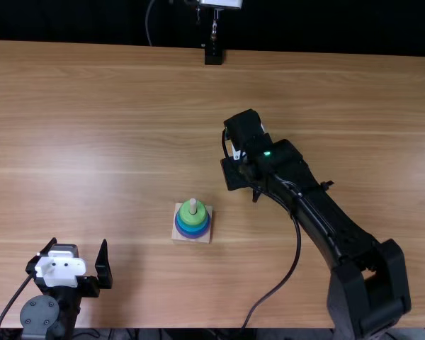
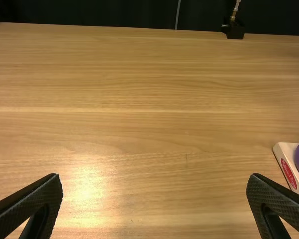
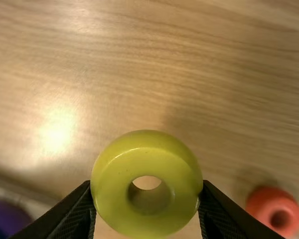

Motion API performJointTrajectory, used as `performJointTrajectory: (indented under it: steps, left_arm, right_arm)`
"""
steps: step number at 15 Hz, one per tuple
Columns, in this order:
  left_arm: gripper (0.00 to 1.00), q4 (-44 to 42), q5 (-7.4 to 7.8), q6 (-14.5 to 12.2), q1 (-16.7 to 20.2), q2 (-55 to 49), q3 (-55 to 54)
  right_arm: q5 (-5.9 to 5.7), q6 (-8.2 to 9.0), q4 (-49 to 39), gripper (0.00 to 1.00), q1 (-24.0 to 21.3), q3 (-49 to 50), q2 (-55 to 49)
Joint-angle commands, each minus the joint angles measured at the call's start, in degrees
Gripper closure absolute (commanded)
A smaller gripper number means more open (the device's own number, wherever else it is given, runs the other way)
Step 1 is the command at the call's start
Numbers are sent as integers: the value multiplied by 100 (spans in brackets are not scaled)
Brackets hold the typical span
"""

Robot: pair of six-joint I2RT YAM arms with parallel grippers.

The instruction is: Build the Hanoi tower: stack the rings onto the peg from bottom to top in this color order: purple, dark blue, light blue, dark green, light green, yellow, orange.

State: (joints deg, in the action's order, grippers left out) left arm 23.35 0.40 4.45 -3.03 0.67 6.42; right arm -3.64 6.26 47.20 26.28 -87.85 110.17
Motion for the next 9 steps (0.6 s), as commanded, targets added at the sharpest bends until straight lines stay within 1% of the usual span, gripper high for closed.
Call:
performJointTrajectory:
  steps: [1, 2, 4, 5, 6, 8, 9]
  left_arm:
    - [0, 449, -9, -76, -31, -67, -642]
    - [0, 449, -9, -76, -31, -67, -642]
    - [0, 449, -9, -76, -31, -67, -642]
    - [0, 449, -9, -76, -31, -67, -642]
    - [0, 449, -9, -76, -31, -67, -642]
    - [0, 449, -9, -76, -31, -67, -642]
    - [0, 449, -9, -76, -31, -67, -642]
  right_arm:
    - [-26, -363, 233, 100, 114, -197, -277]
    - [-26, -457, 423, 100, 140, -311, -347]
    - [5, -563, 876, 100, 334, -557, -496]
    - [5, -563, 1150, 100, 439, -733, -576]
    - [58, -573, 1477, 100, 527, -935, -602]
    - [237, -679, 2152, 100, 668, -1471, -602]
    - [343, -679, 2521, 100, 712, -1753, -602]
